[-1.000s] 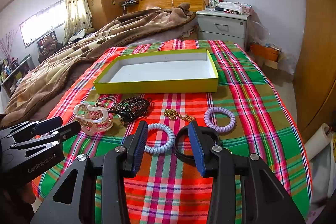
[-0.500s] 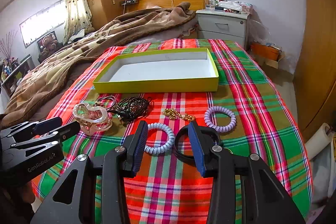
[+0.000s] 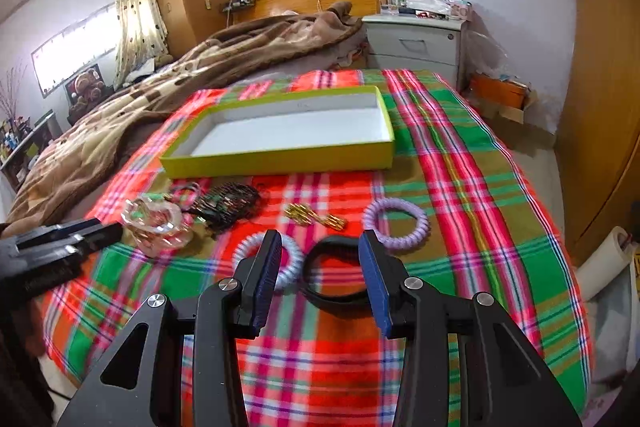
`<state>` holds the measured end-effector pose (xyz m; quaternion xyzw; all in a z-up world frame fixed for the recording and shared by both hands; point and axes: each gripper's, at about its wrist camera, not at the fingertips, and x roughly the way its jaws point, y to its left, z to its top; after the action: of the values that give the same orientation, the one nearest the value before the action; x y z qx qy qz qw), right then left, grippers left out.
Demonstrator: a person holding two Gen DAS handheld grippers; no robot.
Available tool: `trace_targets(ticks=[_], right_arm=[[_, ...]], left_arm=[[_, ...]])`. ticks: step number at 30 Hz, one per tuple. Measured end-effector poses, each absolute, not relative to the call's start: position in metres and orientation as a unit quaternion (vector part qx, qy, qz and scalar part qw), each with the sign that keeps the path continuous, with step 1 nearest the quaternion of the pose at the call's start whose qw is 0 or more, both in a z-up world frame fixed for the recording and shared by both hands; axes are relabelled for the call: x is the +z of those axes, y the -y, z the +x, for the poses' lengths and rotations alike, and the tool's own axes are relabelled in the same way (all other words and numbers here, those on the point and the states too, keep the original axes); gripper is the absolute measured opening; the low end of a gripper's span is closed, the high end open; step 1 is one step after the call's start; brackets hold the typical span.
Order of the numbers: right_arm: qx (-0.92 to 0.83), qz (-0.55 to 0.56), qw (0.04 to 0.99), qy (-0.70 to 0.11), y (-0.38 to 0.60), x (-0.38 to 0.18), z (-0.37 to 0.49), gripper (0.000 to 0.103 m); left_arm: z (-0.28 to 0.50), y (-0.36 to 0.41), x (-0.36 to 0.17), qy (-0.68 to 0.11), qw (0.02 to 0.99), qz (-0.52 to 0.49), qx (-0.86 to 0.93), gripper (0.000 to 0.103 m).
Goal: Organize jewelry
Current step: 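Grasp the black watch band with the right tool while the left tool grasps the clear claw clip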
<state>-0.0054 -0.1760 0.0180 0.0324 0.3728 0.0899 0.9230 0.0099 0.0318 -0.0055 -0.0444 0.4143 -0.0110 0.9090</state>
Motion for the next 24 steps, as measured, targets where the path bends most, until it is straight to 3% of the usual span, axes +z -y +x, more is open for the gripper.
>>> trace_targets(ticks=[24], right_arm=[[0.067,0.01,0.891,-0.449,0.206,-0.013,0.031,0.042]], left_arm=[[0.056,-0.066,-0.025,-0.465,0.873,-0.135,-0.05,0.051]])
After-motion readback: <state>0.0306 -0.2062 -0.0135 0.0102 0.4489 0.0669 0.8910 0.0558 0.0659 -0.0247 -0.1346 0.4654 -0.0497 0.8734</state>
